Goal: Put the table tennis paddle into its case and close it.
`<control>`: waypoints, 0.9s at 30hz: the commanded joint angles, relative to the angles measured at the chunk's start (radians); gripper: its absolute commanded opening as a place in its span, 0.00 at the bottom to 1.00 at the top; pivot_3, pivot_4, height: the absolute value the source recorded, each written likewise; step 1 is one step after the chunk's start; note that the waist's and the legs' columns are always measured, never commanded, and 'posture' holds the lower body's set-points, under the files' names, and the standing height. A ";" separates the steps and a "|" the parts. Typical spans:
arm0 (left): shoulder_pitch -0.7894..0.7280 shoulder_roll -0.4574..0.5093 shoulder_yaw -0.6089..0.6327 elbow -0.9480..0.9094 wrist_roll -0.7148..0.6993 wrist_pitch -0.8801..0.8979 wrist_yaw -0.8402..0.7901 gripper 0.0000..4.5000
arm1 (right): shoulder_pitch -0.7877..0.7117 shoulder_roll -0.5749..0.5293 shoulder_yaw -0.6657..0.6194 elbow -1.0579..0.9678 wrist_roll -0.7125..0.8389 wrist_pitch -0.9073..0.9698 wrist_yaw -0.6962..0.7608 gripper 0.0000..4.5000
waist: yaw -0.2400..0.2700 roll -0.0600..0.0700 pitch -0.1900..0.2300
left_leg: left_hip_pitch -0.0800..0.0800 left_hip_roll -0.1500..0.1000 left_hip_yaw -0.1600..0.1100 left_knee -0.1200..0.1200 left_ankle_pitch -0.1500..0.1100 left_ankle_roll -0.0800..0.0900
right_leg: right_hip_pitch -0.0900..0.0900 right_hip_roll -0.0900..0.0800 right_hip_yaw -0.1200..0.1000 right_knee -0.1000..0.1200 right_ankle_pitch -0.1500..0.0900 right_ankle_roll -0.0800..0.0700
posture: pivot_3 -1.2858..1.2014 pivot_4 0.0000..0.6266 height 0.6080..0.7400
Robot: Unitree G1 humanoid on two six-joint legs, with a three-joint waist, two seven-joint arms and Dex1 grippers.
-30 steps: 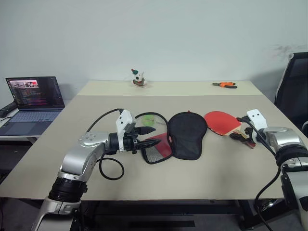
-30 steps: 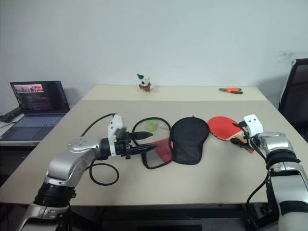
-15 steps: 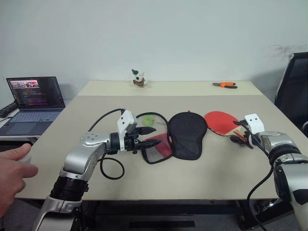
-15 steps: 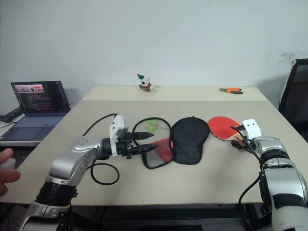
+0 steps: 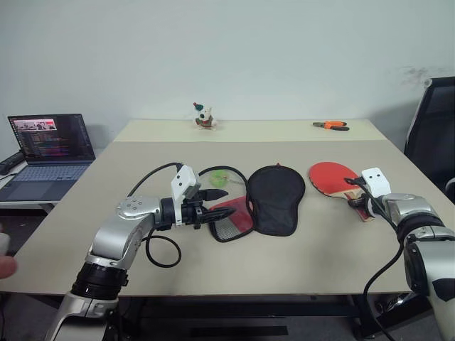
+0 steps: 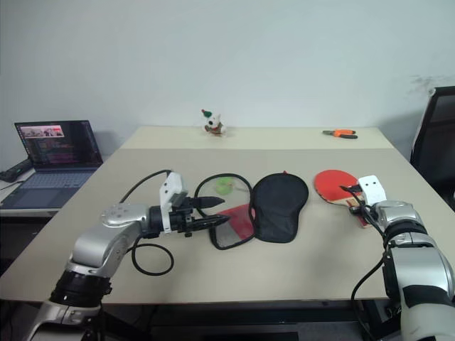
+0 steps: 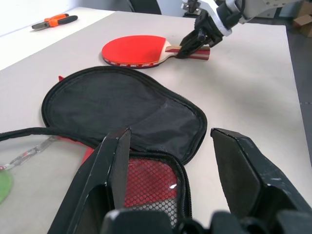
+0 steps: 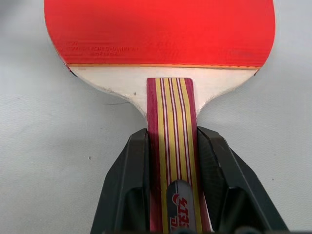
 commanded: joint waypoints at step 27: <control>0.086 0.046 0.119 -0.111 -0.033 0.019 0.062 0.63 | 0.339 0.679 -0.242 -1.429 0.278 0.828 -0.512 0.23 | 0.013 0.004 0.002 | -0.004 -0.001 -0.004 0.001 0.001 -0.001 | -0.006 -0.001 -0.001 0.004 0.000 0.000 | 0.52 0.24 1.00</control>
